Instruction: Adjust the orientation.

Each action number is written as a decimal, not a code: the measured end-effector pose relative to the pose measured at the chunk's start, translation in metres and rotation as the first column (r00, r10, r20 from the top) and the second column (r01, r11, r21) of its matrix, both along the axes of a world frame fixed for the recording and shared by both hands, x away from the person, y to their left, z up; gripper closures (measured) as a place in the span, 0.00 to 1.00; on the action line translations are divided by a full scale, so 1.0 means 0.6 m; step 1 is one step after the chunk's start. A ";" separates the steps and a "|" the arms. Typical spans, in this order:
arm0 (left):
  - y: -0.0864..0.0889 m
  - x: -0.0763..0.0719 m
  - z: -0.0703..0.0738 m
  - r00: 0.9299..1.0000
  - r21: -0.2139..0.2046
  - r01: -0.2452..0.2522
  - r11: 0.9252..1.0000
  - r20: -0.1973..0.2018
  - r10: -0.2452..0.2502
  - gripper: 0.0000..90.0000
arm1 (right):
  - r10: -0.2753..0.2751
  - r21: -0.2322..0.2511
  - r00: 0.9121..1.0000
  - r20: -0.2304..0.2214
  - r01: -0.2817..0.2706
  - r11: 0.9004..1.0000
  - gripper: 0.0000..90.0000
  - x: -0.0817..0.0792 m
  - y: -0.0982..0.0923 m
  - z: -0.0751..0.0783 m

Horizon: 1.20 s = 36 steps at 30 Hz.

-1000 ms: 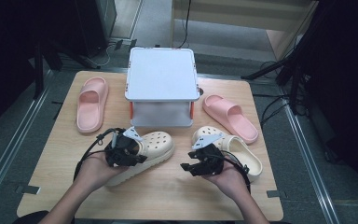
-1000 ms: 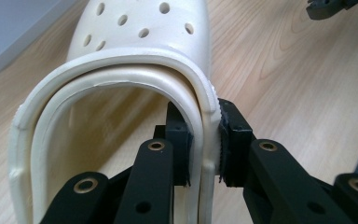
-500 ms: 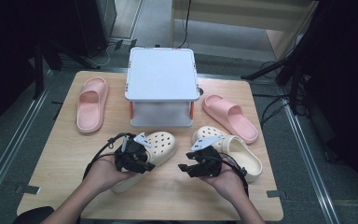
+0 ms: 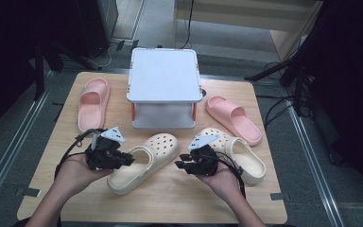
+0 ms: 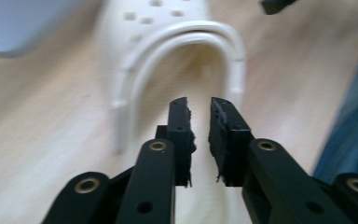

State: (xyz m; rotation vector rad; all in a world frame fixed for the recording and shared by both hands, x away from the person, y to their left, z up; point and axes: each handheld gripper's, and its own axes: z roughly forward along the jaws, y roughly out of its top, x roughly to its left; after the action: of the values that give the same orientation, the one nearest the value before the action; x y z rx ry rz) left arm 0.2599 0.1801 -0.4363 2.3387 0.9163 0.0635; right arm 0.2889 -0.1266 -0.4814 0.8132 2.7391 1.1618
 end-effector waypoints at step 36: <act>0.042 0.008 -0.097 0.986 -0.001 -0.115 0.993 -0.122 0.114 0.99 | -0.014 -0.035 0.999 -0.051 0.012 0.999 1.00 0.037 0.063 -0.033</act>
State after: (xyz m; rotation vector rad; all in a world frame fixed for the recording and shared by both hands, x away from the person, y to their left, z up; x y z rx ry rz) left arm 0.2650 0.2054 -0.4942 2.3016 1.1086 -0.0362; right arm 0.3113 -0.0890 -0.5010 0.8677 2.7821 1.1035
